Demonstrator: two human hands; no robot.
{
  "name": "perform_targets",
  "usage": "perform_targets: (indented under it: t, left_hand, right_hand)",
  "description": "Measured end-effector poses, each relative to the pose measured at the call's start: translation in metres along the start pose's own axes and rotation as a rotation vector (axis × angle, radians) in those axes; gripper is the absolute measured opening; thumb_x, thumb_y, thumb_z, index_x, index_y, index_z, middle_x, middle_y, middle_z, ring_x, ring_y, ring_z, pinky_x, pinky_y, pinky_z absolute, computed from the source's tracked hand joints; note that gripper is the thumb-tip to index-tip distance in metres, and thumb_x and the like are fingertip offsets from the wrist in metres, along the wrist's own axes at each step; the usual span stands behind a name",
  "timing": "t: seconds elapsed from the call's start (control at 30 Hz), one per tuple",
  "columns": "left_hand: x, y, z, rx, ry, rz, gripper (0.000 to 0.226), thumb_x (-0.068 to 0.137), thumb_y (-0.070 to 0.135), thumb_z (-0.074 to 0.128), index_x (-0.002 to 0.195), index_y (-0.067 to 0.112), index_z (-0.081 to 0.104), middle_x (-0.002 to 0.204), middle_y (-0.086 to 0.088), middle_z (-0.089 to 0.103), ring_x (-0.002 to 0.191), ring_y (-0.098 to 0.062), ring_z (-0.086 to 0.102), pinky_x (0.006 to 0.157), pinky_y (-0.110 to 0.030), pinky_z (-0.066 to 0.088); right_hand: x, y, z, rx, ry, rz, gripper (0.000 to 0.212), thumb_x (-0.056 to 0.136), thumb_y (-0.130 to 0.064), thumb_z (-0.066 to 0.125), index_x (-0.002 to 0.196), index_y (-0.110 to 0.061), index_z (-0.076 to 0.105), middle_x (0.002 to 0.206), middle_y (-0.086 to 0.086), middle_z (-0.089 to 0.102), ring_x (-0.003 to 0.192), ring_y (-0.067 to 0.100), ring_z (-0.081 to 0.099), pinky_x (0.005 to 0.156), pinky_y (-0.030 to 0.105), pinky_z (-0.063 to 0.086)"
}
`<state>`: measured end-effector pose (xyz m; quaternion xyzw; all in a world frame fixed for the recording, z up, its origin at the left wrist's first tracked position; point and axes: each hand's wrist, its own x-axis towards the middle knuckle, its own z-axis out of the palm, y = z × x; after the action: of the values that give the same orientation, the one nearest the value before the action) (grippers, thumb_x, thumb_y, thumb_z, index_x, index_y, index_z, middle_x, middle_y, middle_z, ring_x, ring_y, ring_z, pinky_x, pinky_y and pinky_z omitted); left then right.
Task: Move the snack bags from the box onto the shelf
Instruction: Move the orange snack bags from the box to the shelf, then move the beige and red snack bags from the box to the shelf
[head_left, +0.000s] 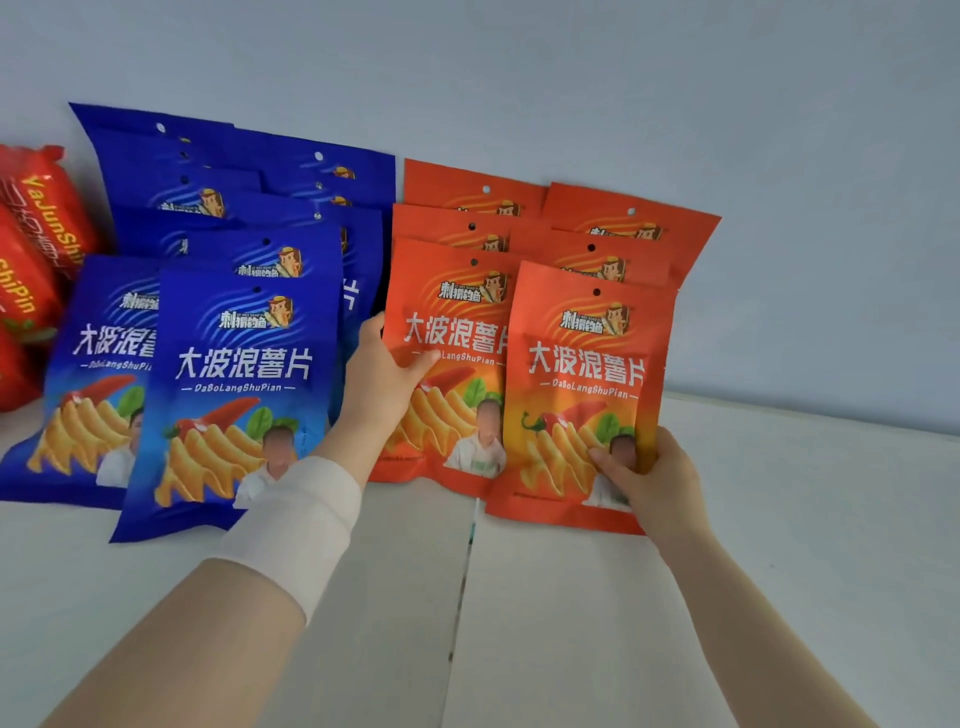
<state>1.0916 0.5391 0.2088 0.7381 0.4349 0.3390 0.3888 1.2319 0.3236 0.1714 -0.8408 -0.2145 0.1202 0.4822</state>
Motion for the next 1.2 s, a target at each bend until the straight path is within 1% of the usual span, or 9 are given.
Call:
perform_targets:
  t: [0.1,0.2,0.27,0.33,0.57,0.7,0.83,0.97,1.2]
  left_hand:
    - [-0.001,-0.002,0.004,0.066,0.094,0.055,0.076,0.08,0.027,0.072,0.143,0.009,0.032,0.138,-0.01,0.046,0.129,-0.023,0.043,0.103,-0.032,0.037]
    - [-0.01,0.0,0.008,0.227,0.153,0.146,0.072,0.083,0.028,0.069,0.142,0.009,0.033,0.143,-0.012,0.036,0.135,-0.024,0.032,0.109,-0.032,0.029]
    - [-0.018,0.001,0.01,0.355,0.172,0.215,0.068,0.085,0.029,0.067,0.142,0.01,0.034,0.148,-0.013,0.03,0.138,-0.027,0.027,0.111,-0.035,0.027]
    - [-0.023,0.002,0.008,0.458,0.147,0.253,0.065,0.087,0.032,0.063,0.142,0.012,0.034,0.15,-0.013,0.027,0.139,-0.027,0.026,0.111,-0.038,0.026]
    - [-0.075,0.015,-0.037,0.963,0.004,0.476,0.054,0.095,0.028,0.051,0.142,0.01,0.031,0.142,-0.013,0.039,0.136,-0.031,0.032,0.109,-0.04,0.029]
    - [-0.146,0.01,-0.095,1.294,0.019,0.517,0.036,0.083,0.023,0.064,0.116,0.014,0.058,0.108,-0.007,0.063,0.103,-0.026,0.058,0.087,-0.035,0.045]
    - [-0.238,-0.015,-0.168,1.377,-0.071,0.292,0.038,0.095,0.02,0.041,0.132,0.011,0.042,0.129,-0.01,0.049,0.122,-0.029,0.045,0.098,-0.038,0.033]
    - [-0.341,-0.048,-0.252,1.411,-0.085,0.045,0.036,0.095,0.022,0.041,0.129,0.011,0.043,0.128,-0.01,0.05,0.119,-0.029,0.046,0.099,-0.037,0.032]
    - [-0.525,-0.124,-0.401,1.405,-0.011,-0.397,0.033,0.097,0.023,0.042,0.129,0.015,0.043,0.123,-0.006,0.052,0.113,-0.025,0.05,0.094,-0.034,0.036]
  right_hand:
    - [-0.002,-0.001,0.001,0.017,0.043,-0.008,0.054,0.074,-0.023,0.077,0.119,-0.012,0.049,0.096,-0.001,0.057,0.093,0.021,0.055,0.075,0.028,0.039]
    - [-0.004,0.002,0.005,-0.052,0.096,-0.091,0.071,0.074,-0.025,0.077,0.133,-0.01,0.042,0.117,0.006,0.055,0.114,0.026,0.049,0.09,0.037,0.042]
    - [-0.009,0.003,0.009,-0.174,0.152,-0.133,0.083,0.074,-0.027,0.076,0.141,-0.005,0.032,0.13,0.016,0.046,0.125,0.033,0.037,0.104,0.042,0.033]
    - [-0.013,0.001,0.011,-0.27,0.213,-0.17,0.087,0.075,-0.024,0.076,0.142,0.001,0.028,0.134,0.023,0.04,0.127,0.037,0.03,0.107,0.043,0.024]
    - [-0.053,-0.022,-0.001,-0.475,0.204,-0.286,0.067,0.086,-0.03,0.062,0.143,-0.011,0.032,0.146,0.015,0.03,0.136,0.033,0.021,0.107,0.044,0.024]
    - [-0.117,-0.044,0.005,-0.614,0.04,-0.514,0.045,0.088,-0.025,0.058,0.13,-0.009,0.049,0.131,0.016,0.047,0.125,0.037,0.039,0.099,0.048,0.033]
    - [-0.21,-0.056,0.038,-0.634,-0.181,-0.833,0.044,0.078,-0.017,0.07,0.118,-0.004,0.06,0.118,0.019,0.058,0.115,0.042,0.051,0.091,0.05,0.042]
    - [-0.316,-0.076,0.07,-0.763,-0.458,-0.975,0.049,0.096,-0.033,0.041,0.142,-0.017,0.033,0.147,0.005,0.032,0.138,0.026,0.024,0.109,0.037,0.024]
    - [-0.514,-0.102,0.131,-0.804,-0.657,-1.271,0.044,0.096,-0.029,0.04,0.137,-0.013,0.037,0.141,0.008,0.04,0.132,0.028,0.032,0.105,0.038,0.027]
